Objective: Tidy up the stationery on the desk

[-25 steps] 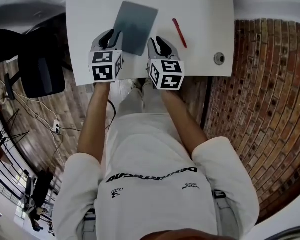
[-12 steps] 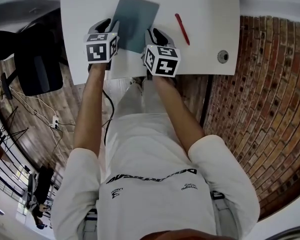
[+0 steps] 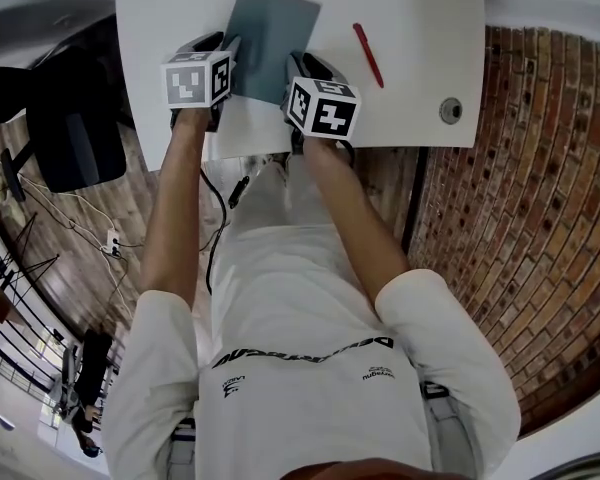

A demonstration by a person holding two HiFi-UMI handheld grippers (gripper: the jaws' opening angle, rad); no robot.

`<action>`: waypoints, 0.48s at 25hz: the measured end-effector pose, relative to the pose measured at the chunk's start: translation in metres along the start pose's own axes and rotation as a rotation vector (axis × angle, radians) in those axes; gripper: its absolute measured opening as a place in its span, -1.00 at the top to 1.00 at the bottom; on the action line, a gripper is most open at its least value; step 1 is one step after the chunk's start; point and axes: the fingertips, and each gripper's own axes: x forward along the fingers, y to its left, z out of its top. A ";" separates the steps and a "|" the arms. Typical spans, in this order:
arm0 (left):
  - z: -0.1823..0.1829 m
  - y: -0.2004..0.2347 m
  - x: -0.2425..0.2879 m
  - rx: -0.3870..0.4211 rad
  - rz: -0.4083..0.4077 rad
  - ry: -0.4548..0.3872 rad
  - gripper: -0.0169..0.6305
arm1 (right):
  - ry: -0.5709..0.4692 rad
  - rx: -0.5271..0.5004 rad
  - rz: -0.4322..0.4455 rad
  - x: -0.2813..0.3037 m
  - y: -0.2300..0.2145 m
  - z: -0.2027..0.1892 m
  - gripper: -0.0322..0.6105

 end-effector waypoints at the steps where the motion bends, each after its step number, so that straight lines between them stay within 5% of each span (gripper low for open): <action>1: -0.002 -0.001 0.002 -0.004 -0.011 0.007 0.56 | 0.006 0.002 0.003 0.002 0.000 -0.001 0.59; 12: -0.006 -0.003 0.009 -0.060 -0.087 0.045 0.57 | 0.028 -0.014 0.014 0.006 0.000 -0.004 0.61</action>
